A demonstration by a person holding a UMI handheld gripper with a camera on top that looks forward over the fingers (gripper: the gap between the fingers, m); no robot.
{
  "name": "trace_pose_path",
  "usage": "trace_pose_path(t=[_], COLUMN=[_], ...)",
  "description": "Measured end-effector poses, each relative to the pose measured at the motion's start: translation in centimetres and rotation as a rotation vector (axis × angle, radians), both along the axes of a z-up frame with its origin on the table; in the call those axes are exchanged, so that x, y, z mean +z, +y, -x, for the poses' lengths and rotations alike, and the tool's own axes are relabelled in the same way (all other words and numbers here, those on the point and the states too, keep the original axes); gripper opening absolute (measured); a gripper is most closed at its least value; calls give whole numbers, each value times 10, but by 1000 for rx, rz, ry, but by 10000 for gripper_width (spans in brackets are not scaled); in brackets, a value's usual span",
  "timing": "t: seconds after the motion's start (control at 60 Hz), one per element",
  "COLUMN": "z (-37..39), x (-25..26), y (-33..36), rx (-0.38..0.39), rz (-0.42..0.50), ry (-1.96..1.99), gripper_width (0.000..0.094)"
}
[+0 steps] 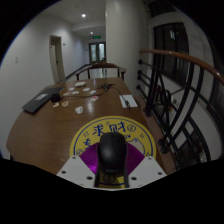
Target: Arrange mouse
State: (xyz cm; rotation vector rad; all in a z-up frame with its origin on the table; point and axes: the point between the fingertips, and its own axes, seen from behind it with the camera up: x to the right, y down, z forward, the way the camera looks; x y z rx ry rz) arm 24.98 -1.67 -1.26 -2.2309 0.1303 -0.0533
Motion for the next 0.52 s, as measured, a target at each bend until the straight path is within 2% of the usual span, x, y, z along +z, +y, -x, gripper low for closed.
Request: trace_pose_path(t=[0.067,0.183,0.267,0.3,0.417,0.517], z=[-2,1,0,1,0,-24], x=[-2,-3,12,20,42,54], y=[1,-4,-18,-26,-73,-107], rx=[-2,52,104,114,166,157], rz=[4,55,24,9,-15,-38], ry=[3,-2,-15,4,91,108], gripper_width=[403,528,867,840,852,850])
